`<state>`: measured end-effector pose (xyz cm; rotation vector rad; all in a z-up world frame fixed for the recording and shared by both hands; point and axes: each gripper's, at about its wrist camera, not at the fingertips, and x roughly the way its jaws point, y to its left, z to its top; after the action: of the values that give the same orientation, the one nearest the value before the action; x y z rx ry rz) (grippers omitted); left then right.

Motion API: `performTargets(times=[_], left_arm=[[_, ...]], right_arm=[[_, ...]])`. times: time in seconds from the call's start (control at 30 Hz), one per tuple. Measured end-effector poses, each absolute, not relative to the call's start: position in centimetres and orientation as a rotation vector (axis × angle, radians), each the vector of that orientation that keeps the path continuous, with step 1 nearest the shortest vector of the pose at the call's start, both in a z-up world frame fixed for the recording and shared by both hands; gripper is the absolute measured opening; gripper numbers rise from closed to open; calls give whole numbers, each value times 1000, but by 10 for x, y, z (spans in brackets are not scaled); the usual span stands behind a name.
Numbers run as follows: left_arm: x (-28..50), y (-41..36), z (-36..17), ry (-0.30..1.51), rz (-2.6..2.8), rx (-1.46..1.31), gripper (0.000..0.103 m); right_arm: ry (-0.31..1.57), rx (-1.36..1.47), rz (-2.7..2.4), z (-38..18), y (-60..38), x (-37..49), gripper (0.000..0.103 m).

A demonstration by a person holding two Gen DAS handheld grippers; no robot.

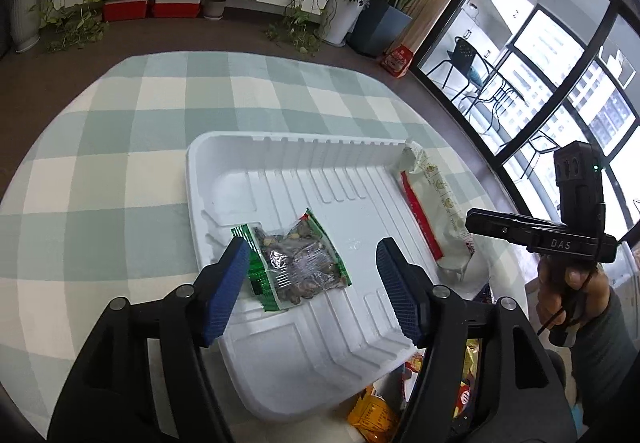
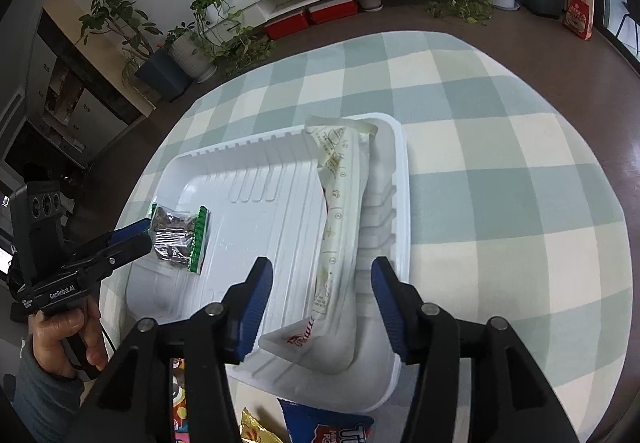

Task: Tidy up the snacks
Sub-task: 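Open both grippers and withdraw them from the tray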

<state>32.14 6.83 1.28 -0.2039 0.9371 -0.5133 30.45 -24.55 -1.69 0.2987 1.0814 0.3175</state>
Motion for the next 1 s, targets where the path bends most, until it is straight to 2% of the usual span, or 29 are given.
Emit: performTargets(times=[0.1,0.17,0.2,0.27,0.37,0.43,0.5,0.8,0.9,1.0], left_arm=[[301,85,39,839,-525,-251,77],[284,97,57,768,-538,-296,89],[274,103,66,734,-543,-312,100],[244,110,85,636,-546,-293,103],[202,114,102,532,-529,-245,103],[170,117,107,493,-508,-240,103],[145,118,107,502,-480,-229,103],[61,110,64,687,-485,-212,103],[41,105,52,722,-498,-175,103],[27,103,47,718,-515,-163,103]], right_arm=[[1026,312,296,3,-259,292,62],[964,343,287,20,-272,282,67],[928,370,282,30,-280,275,71],[857,436,276,46,-297,260,77],[749,557,276,63,-323,230,90],[691,655,285,66,-337,205,103],[665,757,296,61,-345,178,103],[791,985,352,3,-334,72,103],[830,968,322,-7,-322,51,103],[878,812,315,-4,-301,44,102]])
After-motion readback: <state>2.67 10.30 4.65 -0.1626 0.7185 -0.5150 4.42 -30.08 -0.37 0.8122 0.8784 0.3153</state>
